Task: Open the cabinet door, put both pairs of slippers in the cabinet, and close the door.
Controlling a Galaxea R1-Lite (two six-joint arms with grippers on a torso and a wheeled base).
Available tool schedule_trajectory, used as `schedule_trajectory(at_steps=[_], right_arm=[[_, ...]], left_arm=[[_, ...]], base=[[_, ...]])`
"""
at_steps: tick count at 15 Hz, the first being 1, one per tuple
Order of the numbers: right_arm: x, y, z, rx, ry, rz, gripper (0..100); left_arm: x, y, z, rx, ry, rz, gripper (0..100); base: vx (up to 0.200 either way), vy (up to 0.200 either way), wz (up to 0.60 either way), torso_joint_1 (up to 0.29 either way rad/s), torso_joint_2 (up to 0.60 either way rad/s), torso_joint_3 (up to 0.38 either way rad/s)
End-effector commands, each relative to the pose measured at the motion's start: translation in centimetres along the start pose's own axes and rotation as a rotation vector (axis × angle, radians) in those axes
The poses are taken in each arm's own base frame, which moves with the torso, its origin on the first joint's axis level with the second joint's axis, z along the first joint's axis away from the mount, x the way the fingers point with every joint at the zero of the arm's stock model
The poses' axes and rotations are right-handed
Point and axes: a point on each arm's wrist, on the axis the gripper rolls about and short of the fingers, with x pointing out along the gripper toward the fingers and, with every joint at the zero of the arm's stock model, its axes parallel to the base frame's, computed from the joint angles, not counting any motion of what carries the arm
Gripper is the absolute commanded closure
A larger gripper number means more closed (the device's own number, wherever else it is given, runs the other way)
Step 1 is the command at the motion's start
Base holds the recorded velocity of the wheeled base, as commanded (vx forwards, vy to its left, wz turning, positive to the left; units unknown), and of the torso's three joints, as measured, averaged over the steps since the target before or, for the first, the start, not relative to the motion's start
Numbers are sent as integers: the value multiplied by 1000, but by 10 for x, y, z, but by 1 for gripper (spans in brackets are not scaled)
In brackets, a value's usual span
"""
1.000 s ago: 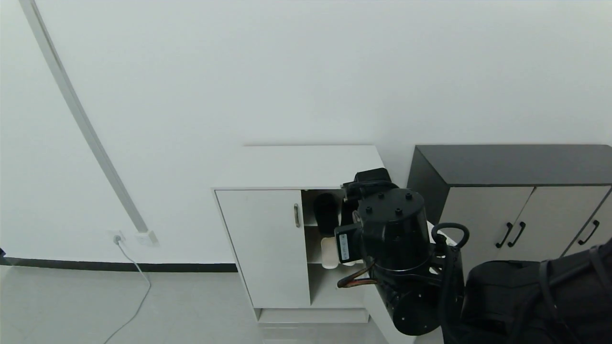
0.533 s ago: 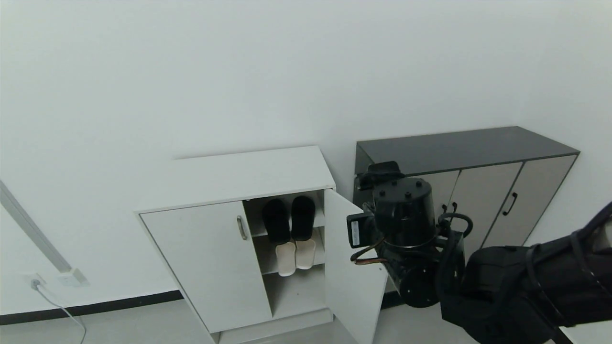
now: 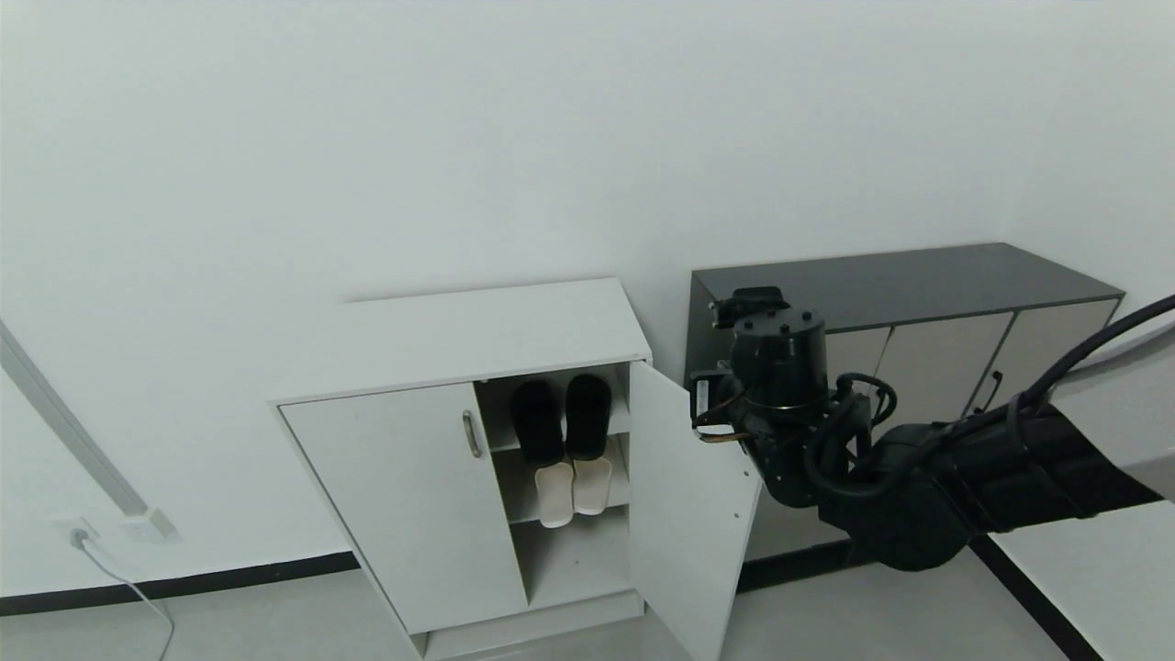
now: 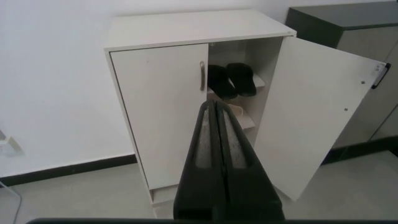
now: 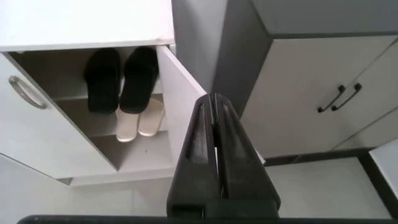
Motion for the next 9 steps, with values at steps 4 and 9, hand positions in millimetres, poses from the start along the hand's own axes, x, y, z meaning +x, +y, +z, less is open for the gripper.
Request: schedule_trajectory(at_steps=[4,9], right_arm=[[34,-13,-7,12,31,-68,100],[70,-35,-7,112,135,-52,100]], left_arm=[[0,0,0,0,1,2,100],[0,0,0,0,1,2,100]], base=[[0,0,0,0,0,0],[0,0,0,0,0,0]])
